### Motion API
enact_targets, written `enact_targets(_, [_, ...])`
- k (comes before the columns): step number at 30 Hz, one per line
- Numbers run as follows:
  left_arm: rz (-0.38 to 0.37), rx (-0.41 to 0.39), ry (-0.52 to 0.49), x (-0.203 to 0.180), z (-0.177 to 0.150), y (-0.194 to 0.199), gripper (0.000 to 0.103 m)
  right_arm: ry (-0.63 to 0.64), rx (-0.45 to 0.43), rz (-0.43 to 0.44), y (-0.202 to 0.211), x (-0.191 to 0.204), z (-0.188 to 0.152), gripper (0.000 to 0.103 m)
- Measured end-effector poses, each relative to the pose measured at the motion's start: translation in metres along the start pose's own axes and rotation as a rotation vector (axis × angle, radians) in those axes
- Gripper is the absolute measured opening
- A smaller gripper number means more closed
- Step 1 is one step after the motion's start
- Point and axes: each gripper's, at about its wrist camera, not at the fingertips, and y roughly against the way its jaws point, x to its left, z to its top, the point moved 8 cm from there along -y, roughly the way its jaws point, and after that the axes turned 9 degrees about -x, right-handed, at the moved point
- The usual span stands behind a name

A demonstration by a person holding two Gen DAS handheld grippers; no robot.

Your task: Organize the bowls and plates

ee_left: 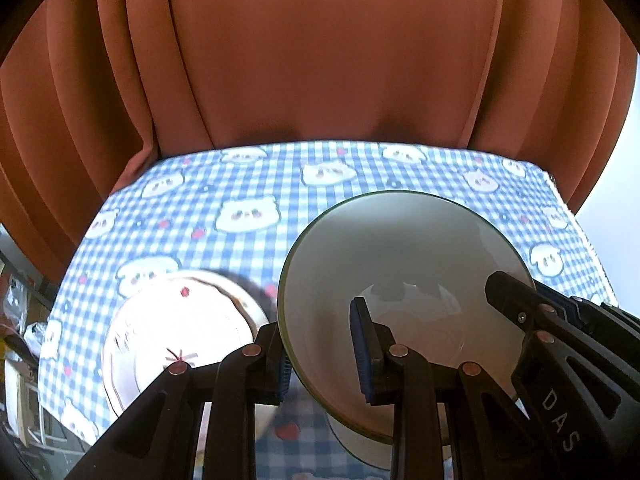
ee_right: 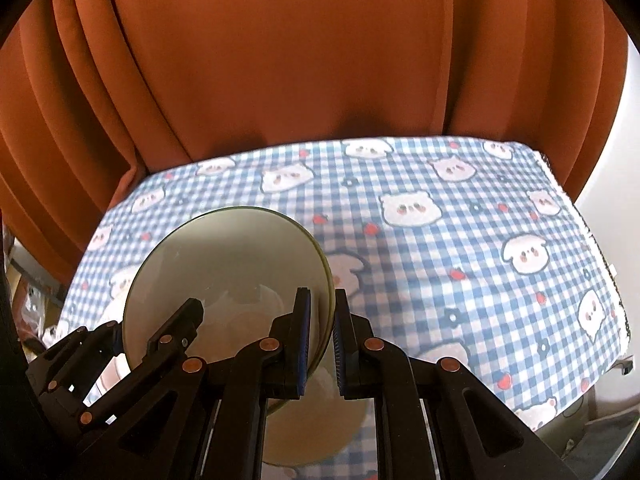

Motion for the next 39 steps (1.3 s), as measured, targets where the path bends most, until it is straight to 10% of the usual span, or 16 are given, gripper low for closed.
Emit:
enact_targets(21, [0.085, 0.108, 0.001, -0.014, -0.052, -0.016, 0.024, 0.065, 0.131, 0.047, -0.026, -0.017, -0.051, 0.013])
enact_targets(39, [0.131, 0.109, -0.042, -0.019, -0.068, -0.018, 0.024, 0.100, 0.065, 0.039, -0.023, -0.021, -0.062, 0.013])
